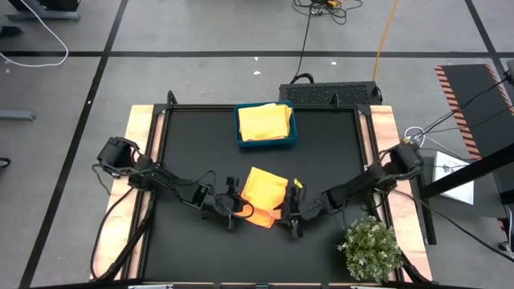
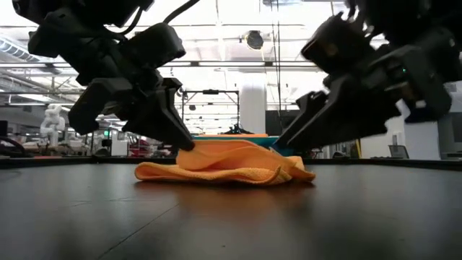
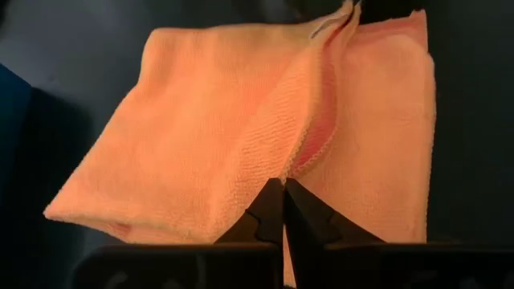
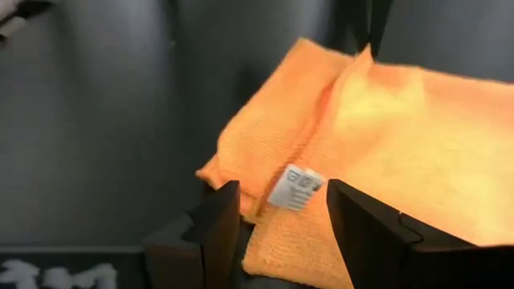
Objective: Fold microfiber towels
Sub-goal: Fold the folded orange microfiber towel
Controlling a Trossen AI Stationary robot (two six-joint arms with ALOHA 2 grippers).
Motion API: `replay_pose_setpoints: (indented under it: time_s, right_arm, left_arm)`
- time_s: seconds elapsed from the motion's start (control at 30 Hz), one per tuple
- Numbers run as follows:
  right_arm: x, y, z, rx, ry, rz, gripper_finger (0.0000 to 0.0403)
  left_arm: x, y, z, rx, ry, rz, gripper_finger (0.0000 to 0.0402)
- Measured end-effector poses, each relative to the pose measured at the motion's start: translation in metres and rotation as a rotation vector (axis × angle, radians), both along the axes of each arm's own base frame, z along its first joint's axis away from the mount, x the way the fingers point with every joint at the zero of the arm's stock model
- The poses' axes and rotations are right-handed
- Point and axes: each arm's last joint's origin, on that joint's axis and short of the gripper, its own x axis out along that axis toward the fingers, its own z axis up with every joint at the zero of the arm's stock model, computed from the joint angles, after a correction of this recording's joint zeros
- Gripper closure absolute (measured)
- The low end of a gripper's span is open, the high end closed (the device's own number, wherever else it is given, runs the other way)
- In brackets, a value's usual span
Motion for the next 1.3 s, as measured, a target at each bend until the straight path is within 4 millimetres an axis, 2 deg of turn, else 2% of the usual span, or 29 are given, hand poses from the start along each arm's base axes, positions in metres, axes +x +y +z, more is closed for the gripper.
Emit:
replay_pose_setpoints:
  time_s: [0.23, 0.37, 0.77, 0.87, 0.97, 1.2, 1.3]
  right_arm:
    - [0.016, 0.012, -0.011, 0.031, 0.034, -0.032, 0.0220]
    - [0.015, 0.010, -0.014, 0.045, 0.080, -0.111, 0.0223]
    - [0.013, 0.009, -0.017, 0.048, 0.121, -0.146, 0.0300]
    - [0.013, 0.010, -0.016, 0.073, 0.117, -0.116, 0.0308]
    - [0.014, 0.013, -0.014, 0.121, 0.111, -0.079, 0.0293]
    - [0.013, 0.016, -0.014, 0.153, 0.115, -0.090, 0.0225]
    - [0.013, 0.017, -0.014, 0.163, 0.109, -0.094, 0.0209]
  left_arm:
    - [-0.001, 0.000, -0.001, -0.017, 0.007, 0.016, 0.0394]
    - [-0.001, 0.000, -0.001, -0.018, 0.013, 0.018, 0.0397]
    - [-0.002, 0.001, -0.002, -0.011, 0.020, 0.021, 0.0398]
    - [-0.002, 0.001, -0.002, -0.016, 0.019, 0.026, 0.0396]
    - [-0.002, 0.001, -0.002, -0.023, 0.019, 0.033, 0.0393]
    - [-0.002, 0.001, -0.002, -0.031, 0.019, 0.042, 0.0394]
    - [-0.002, 0.001, -0.002, -0.031, 0.019, 0.043, 0.0394]
